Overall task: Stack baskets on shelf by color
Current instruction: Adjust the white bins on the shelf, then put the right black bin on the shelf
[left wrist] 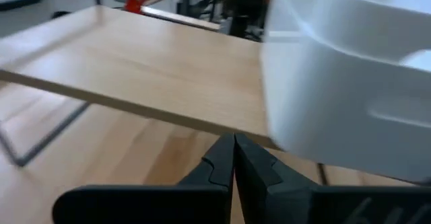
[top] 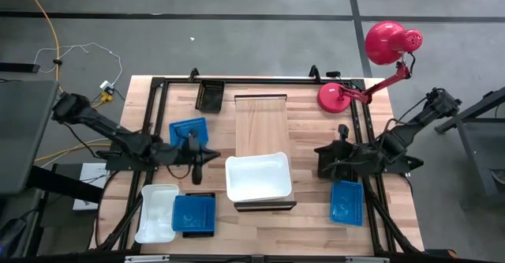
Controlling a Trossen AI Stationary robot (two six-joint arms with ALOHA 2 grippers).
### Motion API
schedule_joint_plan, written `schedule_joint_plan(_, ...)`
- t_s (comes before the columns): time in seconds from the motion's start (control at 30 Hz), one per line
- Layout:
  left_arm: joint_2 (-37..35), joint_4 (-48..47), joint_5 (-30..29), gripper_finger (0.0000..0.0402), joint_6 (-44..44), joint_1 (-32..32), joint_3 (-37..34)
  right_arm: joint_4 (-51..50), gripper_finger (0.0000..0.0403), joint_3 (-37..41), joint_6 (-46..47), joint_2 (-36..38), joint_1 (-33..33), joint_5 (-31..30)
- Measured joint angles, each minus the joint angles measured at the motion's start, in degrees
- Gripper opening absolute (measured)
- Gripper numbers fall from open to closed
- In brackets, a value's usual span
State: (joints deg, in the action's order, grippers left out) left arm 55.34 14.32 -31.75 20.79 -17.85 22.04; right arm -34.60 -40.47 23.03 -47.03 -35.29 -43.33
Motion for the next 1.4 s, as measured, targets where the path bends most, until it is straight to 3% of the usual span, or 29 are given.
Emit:
schedule_joint_plan(0.5,11.3,16.0,0.6,0.0,0.0,-5.2,0.0,0.1,0.0,0.0,-0.9,-0.2,0.0,-0.2)
schedule_joint_plan(0.83,16.3,16.4,4.1,0.0,-1.7,-3.5,3.9,0.9,0.0,0.0,-1.1,-0.2,0.0,-0.2)
schedule_joint_plan(1.27,15.7,16.3,1.0,0.0,-6.2,-3.1,4.9,4.0,0.0,0.0,-1.0,-0.2,0.0,-0.1)
schedule_joint_plan(1.4,12.1,14.4,-1.8,0.0,-9.1,-3.3,4.9,5.7,0.0,0.0,-2.0,-0.2,0.0,-0.7)
